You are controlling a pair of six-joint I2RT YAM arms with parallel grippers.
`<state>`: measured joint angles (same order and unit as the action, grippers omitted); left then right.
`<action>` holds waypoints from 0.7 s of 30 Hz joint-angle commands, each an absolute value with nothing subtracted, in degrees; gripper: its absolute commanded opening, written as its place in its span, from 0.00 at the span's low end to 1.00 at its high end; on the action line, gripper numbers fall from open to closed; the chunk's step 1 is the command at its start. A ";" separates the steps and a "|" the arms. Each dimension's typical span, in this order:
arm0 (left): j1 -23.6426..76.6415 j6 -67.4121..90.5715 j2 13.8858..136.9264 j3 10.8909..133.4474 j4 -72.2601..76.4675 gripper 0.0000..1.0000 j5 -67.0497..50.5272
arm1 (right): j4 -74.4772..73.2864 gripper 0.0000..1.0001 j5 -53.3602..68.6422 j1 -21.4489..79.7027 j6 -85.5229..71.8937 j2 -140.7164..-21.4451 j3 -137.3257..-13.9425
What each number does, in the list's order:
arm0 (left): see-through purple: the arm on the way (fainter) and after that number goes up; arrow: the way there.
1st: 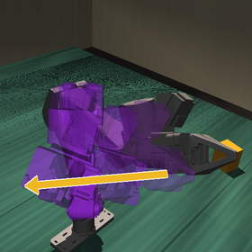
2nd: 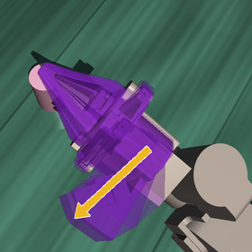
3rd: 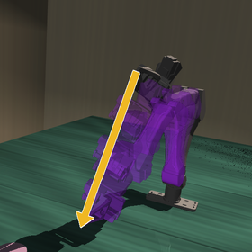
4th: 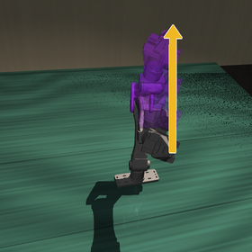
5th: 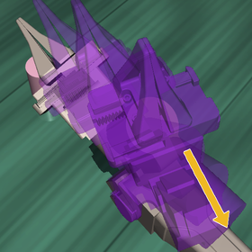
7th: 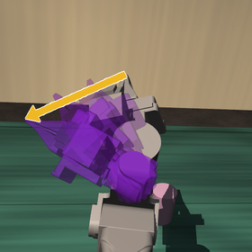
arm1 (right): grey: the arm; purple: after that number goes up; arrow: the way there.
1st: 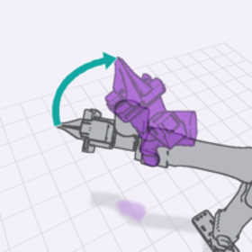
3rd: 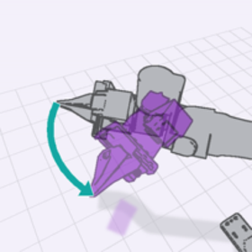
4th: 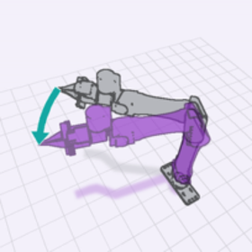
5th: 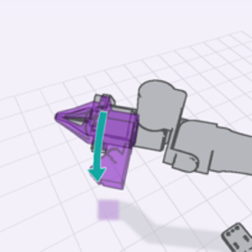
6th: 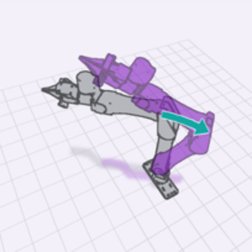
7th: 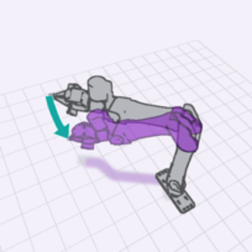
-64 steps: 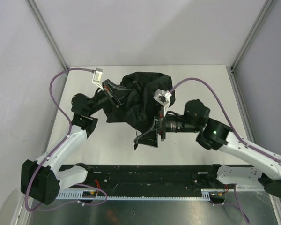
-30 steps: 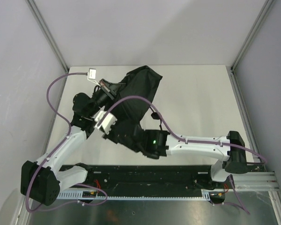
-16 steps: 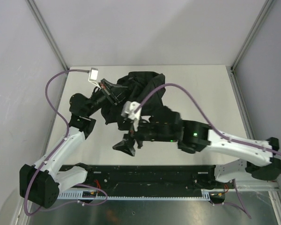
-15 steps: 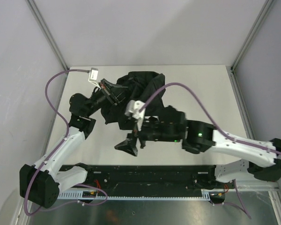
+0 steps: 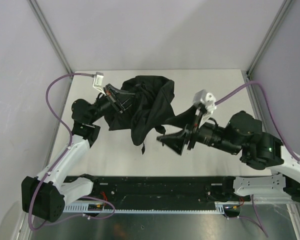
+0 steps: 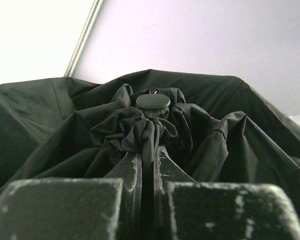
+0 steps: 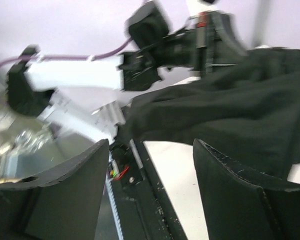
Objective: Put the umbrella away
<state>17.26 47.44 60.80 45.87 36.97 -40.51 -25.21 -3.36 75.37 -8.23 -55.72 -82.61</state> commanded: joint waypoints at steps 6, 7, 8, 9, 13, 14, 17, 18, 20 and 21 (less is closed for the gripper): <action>16.82 49.54 61.11 48.03 42.01 0.00 -38.57 | -17.21 0.71 -18.27 73.15 -19.94 -61.15 -82.09; 16.80 49.60 61.27 48.14 42.01 0.00 -38.67 | -15.99 0.71 -16.96 73.09 -20.03 -62.57 -82.31; 16.79 49.72 61.40 48.28 42.01 0.00 -38.80 | -15.07 0.71 -16.08 72.93 -20.21 -64.24 -82.81; 16.79 49.78 61.46 48.44 42.01 0.00 -39.09 | -14.17 0.71 -15.51 72.77 -20.30 -65.87 -83.20; 17.18 49.58 60.76 48.79 42.09 0.00 -40.64 | -11.54 0.54 -13.47 71.51 -19.56 -74.00 -86.22; 17.33 49.40 60.44 48.78 42.10 0.00 -41.02 | -11.44 0.40 -11.96 71.22 -18.96 -76.29 -87.58; 17.56 48.80 59.11 48.52 42.52 0.00 -42.49 | -14.92 0.09 -1.81 70.52 -17.38 -83.38 -93.71; 17.61 48.57 58.78 48.56 42.79 0.00 -43.35 | -16.82 0.06 2.43 70.33 -16.82 -85.33 -96.12; 17.65 48.11 58.55 49.03 43.22 0.00 -45.84 | -19.56 0.09 7.79 70.08 -16.22 -86.68 -98.78; 17.62 47.96 58.54 49.26 43.36 0.00 -47.31 | -20.28 0.14 9.21 69.97 -16.29 -85.97 -98.78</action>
